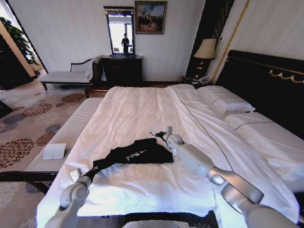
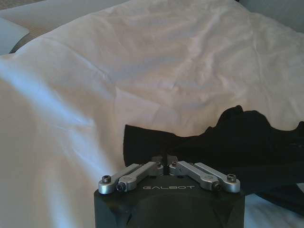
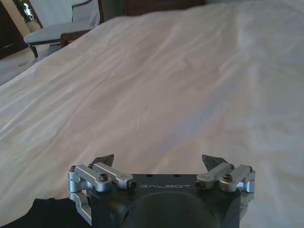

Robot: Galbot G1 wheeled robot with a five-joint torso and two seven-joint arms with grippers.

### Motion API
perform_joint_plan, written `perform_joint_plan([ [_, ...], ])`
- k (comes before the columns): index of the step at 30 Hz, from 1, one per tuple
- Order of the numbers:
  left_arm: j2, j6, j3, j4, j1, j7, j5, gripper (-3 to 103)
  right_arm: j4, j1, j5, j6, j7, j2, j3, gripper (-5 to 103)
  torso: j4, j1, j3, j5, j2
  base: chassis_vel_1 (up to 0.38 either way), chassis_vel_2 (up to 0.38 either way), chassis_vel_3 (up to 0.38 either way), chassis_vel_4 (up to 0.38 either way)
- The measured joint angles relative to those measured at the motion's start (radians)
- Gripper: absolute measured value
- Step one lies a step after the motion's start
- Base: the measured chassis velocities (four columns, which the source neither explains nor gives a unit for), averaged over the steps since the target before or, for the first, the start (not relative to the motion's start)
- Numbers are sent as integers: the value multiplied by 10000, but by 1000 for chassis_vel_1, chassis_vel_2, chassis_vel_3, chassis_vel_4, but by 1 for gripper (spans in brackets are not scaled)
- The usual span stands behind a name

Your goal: Fold the clothes on the bed.

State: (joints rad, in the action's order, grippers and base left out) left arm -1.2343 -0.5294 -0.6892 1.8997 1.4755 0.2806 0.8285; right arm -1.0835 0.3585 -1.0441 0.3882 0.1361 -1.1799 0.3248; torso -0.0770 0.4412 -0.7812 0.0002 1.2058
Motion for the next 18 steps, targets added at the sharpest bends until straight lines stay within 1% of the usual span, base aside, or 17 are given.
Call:
perform_joint_plan([
  [2,-14,1,0,13,5,1,-18,0,29,-4,-58,86,-32,-10,-31,100,0,0,0,0,0,0,0,0,0],
  [3,-76,4,1,67,29,5,-89,0,83,-7,-286,406,-95,-23,-139,100,-1,1,0,-1,0,0,0,0,0],
  [5,-170,10,23,153,91,23,-208,0,88,8,-722,1351,-133,23,-440,100,0,1,0,-1,0,0,0,0,0],
  [6,-170,10,23,153,91,23,-208,0,88,8,-722,1351,-133,23,-440,100,0,1,0,-1,0,0,0,0,0],
  [7,-189,15,28,166,106,32,-236,0,85,20,-788,1574,-145,52,-516,100,0,1,0,-1,1,0,0,0,0],
  [8,-195,17,29,169,111,33,-243,0,85,22,-803,1624,-154,61,-534,100,0,0,0,-2,0,0,0,0,0],
  [9,-238,28,42,185,138,50,-316,0,147,37,-844,1886,-304,113,-652,100,-2,0,1,-2,1,0,0,0,0],
  [11,-285,43,61,190,151,68,-396,0,362,33,-736,1991,-564,96,-758,100,-3,0,0,-2,1,0,0,0,0],
  [13,-300,45,67,189,153,75,-418,0,461,19,-665,2002,-650,62,-793,100,-3,0,0,-1,0,0,0,0,0],
  [15,-339,48,96,190,153,97,-471,0,805,-41,-458,2003,-984,-109,-919,100,-1,1,0,-1,0,0,0,0,0],
  [16,-350,48,107,190,150,104,-487,0,937,-71,-394,2004,-1140,-184,-978,102,-1,1,-1,-1,0,0,0,0,0],
  [17,-366,48,121,190,144,123,-503,0,1102,-116,-308,2004,-1354,-290,-1053,100,-2,1,-1,-1,0,0,0,0,0],
  [18,-366,48,121,190,144,123,-503,0,1102,-116,-308,2004,-1354,-290,-1053,100,-2,1,-1,-1,0,0,0,0,0],
])
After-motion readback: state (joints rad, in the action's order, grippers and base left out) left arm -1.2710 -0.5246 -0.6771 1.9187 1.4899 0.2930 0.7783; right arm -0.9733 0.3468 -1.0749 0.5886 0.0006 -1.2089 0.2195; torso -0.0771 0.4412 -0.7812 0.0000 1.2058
